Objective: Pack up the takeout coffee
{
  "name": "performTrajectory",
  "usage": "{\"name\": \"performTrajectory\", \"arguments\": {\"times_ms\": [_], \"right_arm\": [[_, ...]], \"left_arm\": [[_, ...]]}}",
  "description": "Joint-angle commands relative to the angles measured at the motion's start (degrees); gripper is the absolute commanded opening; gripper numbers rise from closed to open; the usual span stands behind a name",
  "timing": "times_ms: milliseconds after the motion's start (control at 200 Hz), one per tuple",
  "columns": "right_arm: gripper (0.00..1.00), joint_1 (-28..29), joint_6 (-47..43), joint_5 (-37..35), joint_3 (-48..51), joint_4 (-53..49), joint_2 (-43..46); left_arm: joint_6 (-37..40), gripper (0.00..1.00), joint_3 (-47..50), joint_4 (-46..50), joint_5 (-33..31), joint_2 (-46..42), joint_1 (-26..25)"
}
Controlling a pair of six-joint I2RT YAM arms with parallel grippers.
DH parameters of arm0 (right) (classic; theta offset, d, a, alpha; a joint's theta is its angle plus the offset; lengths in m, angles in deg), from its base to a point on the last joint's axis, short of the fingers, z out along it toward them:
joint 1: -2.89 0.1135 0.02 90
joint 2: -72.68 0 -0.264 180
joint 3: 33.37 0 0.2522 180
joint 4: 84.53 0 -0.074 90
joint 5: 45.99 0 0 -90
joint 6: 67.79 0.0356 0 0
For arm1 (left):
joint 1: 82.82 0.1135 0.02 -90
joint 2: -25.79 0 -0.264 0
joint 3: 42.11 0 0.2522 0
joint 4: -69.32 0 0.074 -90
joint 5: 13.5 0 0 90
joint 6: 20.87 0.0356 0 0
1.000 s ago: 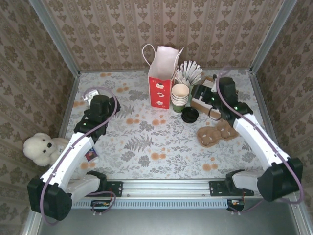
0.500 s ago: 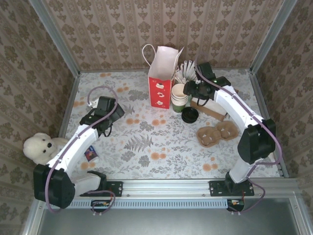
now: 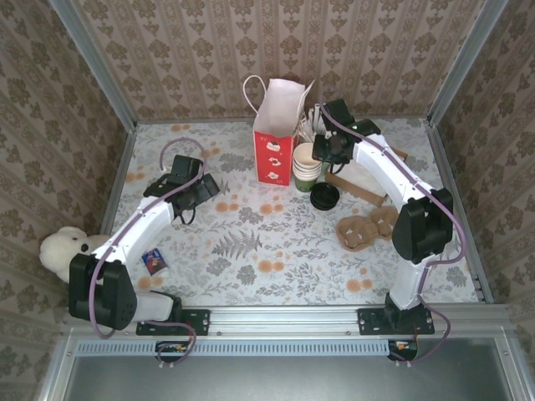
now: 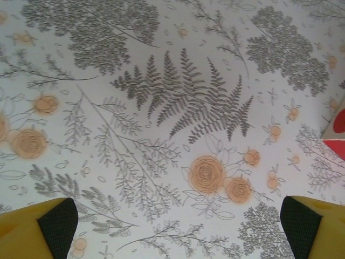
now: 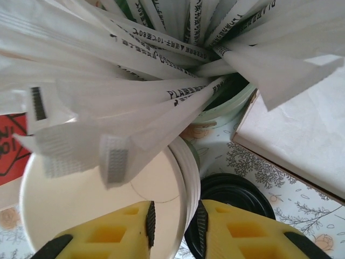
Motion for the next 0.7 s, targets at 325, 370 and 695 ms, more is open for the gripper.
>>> {"name": "performTrajectory", "arguments": {"times_ms": [325, 370, 695], "right_arm": [[0.11, 0.93, -1.96, -2.31, -2.06, -3.2, -0.67], [0.09, 1.09, -2.04, -2.64, -2.13, -3.25, -0.36], [0.02, 1.63, -3.92, -2.94, -3.6, -4.09, 2.12]], "left_arm": [[5.05, 1.0, 3.5, -6.99, 3.03, -3.09, 0.59], [5.61, 1.0, 3.84, -7.2, 3.12, -3.36, 0.64], [6.6, 1.0, 7.46, -10.82, 4.96, -7.28, 0.75]]}}
